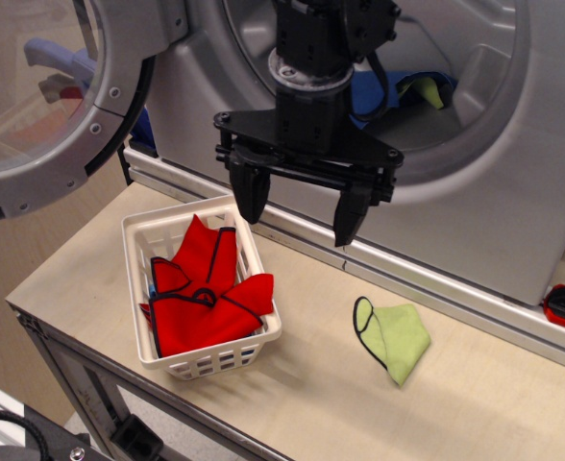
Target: Take clothes out of laundry machine
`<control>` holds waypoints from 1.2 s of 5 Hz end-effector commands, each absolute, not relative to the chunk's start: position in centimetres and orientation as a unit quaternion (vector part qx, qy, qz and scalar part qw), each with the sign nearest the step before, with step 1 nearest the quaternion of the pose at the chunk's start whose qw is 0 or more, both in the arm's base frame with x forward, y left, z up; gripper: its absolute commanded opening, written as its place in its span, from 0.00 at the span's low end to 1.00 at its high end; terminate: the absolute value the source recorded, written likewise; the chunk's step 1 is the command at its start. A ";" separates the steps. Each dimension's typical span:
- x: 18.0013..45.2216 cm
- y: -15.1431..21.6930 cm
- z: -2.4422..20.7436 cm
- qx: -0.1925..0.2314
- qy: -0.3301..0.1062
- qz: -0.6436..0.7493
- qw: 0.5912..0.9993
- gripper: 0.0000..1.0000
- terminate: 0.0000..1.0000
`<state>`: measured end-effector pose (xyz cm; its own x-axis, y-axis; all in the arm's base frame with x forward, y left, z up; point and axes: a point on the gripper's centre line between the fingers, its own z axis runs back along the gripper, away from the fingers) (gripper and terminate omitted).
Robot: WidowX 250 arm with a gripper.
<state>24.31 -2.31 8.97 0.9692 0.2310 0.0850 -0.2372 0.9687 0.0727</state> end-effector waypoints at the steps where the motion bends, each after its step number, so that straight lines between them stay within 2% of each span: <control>1: 24.3 -2.3 9.0 0.041 -0.038 0.118 0.991 1.00 0.00; 2: 27.2 -1.9 9.0 -0.003 -0.116 0.183 0.976 1.00 0.00; 3: 29.2 -1.3 9.2 -0.008 -0.121 0.214 0.969 1.00 0.00; 4: 31.8 -0.8 10.5 -0.034 -0.195 0.252 0.947 1.00 0.00; 5: 33.6 0.3 11.4 -0.041 -0.254 0.280 0.925 1.00 0.00; 6: 36.4 0.0 11.8 -0.051 -0.289 0.308 0.905 1.00 0.00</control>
<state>36.08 -0.39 9.78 0.6643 0.5880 0.4615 -0.5429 0.8039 -0.2430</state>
